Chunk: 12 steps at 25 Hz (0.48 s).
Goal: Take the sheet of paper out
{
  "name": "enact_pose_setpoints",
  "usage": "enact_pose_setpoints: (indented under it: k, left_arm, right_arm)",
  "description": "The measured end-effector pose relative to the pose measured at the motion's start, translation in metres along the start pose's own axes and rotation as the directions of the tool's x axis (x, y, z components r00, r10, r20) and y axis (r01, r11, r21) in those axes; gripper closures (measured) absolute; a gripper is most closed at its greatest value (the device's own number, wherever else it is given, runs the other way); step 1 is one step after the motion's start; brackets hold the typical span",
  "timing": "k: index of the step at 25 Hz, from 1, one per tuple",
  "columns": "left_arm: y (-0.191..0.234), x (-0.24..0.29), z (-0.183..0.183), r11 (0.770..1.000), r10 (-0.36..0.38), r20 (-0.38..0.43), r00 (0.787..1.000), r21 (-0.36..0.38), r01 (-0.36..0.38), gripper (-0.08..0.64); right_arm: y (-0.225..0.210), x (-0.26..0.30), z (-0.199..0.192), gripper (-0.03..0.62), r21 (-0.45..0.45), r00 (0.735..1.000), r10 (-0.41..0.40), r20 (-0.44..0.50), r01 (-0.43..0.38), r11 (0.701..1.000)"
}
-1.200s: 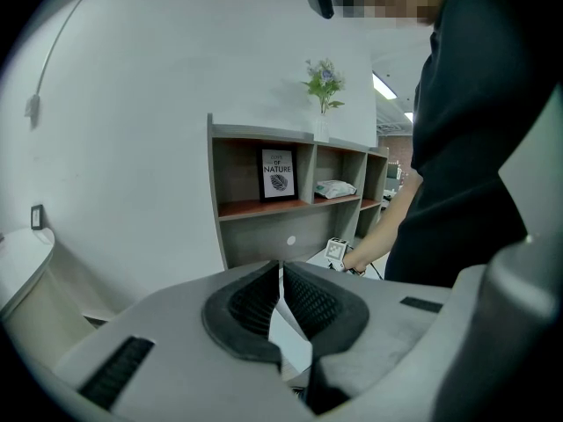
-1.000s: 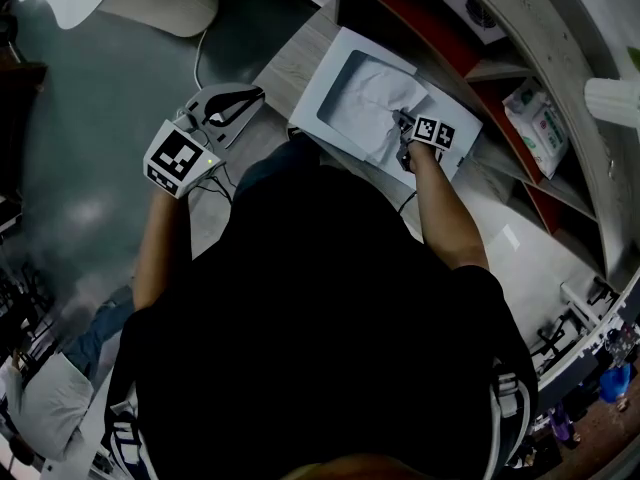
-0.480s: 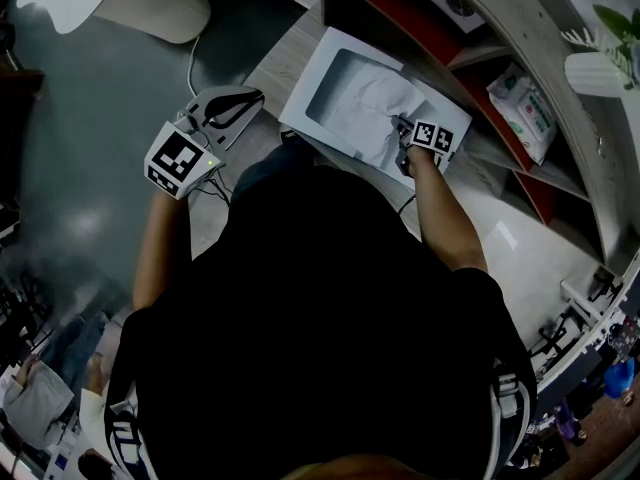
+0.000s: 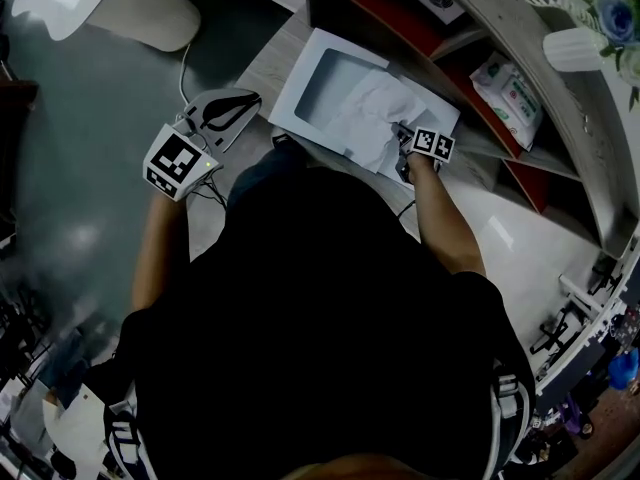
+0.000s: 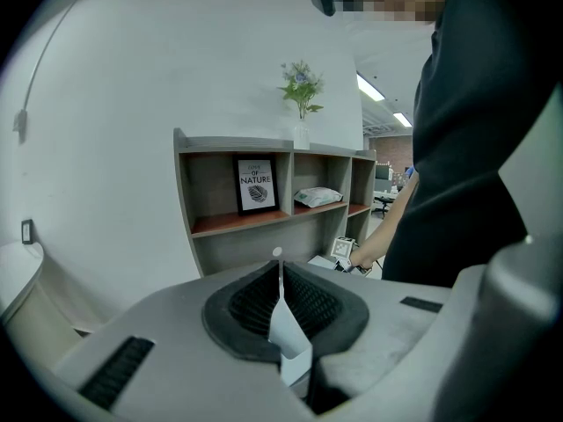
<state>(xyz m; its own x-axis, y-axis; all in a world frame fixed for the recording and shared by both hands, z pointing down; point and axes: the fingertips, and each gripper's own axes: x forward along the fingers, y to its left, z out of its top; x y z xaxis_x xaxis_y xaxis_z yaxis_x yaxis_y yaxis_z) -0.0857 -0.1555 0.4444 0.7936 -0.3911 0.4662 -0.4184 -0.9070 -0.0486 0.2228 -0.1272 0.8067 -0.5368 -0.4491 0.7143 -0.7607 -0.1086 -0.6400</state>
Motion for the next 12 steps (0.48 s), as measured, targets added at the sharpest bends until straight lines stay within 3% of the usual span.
enact_pose_setpoints:
  k: [12]
  left_arm:
    - [-0.017, 0.006, 0.009, 1.000, -0.015, 0.024, 1.000, 0.018, 0.015, 0.531]
  right_arm:
    - [-0.016, -0.033, -0.012, 0.575, 0.034, 0.998, -0.006, 0.057, 0.004, 0.999]
